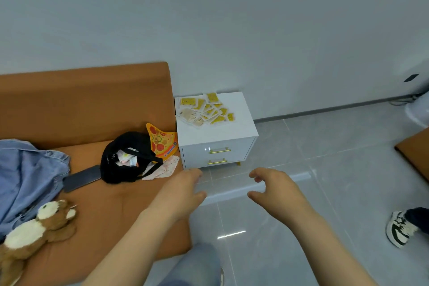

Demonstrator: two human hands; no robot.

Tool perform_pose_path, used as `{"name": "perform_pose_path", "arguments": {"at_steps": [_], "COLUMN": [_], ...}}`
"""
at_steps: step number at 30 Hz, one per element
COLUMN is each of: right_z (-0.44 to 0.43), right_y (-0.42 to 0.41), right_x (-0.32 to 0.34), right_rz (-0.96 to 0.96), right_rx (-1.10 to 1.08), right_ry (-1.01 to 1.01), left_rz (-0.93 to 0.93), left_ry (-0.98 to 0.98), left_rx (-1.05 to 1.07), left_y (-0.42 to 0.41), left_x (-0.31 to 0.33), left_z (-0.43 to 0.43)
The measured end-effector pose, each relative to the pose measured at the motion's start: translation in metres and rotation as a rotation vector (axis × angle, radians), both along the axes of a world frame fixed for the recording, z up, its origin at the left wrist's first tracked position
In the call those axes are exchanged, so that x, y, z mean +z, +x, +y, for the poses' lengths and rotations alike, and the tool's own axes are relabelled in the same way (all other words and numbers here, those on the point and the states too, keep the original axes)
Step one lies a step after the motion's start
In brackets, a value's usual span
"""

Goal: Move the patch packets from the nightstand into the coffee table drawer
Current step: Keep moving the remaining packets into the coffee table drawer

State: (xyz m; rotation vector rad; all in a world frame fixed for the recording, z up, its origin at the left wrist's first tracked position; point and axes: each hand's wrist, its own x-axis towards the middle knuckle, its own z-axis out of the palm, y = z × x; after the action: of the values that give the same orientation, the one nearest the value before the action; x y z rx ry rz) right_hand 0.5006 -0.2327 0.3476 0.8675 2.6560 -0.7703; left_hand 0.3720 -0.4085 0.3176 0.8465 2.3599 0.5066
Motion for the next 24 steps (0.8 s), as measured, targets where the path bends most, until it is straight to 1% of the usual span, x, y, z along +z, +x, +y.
{"name": "perform_pose_path", "arguments": {"at_steps": [8,15,20,24], "right_z": [0.074,0.139,0.178,0.207], "right_y": [-0.051,-0.136,-0.193,-0.228], "right_x": [-0.017,-0.023,-0.027,-0.033], "right_rz": [-0.02,-0.059,-0.083,-0.112], "right_rx": [0.043,0.091,0.1,0.117], "right_ry": [-0.014,-0.022,-0.027,-0.044], "left_rz": [-0.022,-0.056,-0.067,-0.093], "left_ry": [-0.014,-0.036,-0.064,-0.075], "left_rx": [0.016,0.079,0.087,0.114], "left_y": [-0.05,-0.13,-0.187,-0.217], "left_x": [-0.016,-0.025,-0.028,-0.034], "left_z": [0.078,0.137,0.173,0.197]}}
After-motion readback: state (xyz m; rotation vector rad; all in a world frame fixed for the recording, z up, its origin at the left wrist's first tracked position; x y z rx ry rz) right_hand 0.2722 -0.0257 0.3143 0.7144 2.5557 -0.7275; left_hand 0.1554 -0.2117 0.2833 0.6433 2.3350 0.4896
